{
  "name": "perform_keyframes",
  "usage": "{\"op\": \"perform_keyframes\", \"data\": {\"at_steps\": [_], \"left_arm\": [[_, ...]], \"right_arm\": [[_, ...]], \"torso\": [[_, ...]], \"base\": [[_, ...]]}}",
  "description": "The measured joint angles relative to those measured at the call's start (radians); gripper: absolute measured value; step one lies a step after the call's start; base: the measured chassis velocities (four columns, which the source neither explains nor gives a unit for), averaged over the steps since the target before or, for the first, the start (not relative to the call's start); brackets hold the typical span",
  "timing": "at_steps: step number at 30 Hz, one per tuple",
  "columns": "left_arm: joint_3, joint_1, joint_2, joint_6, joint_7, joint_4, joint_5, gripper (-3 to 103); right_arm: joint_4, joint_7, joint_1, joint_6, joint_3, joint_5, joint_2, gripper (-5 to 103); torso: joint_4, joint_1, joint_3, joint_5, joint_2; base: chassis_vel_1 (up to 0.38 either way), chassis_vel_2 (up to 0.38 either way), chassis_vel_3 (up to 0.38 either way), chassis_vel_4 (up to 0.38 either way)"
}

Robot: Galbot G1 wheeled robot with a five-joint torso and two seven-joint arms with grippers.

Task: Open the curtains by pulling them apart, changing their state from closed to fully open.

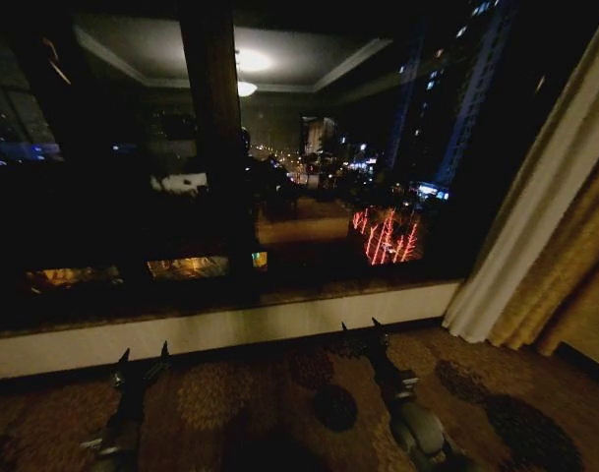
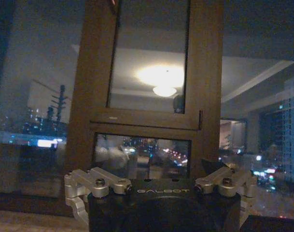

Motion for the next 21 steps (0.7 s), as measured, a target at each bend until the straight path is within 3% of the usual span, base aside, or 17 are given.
{"op": "perform_keyframes", "data": {"at_steps": [7, 21], "left_arm": [[0.000, 0.000, 0.000, 0.000, 0.000, 0.000, 0.000, 100], [0.000, -0.001, 0.000, 0.000, 0.000, 0.000, 0.000, 100]], "right_arm": [[0.000, 0.000, 0.000, 0.000, 0.000, 0.000, 0.000, 100], [0.000, 0.000, 0.000, 0.000, 0.000, 0.000, 0.000, 100]], "torso": [[-0.0002, -0.001, 0.000, 0.0002, 0.001], [-0.0001, 0.002, 0.001, 0.0001, -0.001]], "base": [[0.282, -0.286, -0.287, 0.260], [0.040, -0.006, -0.044, 0.025]]}}
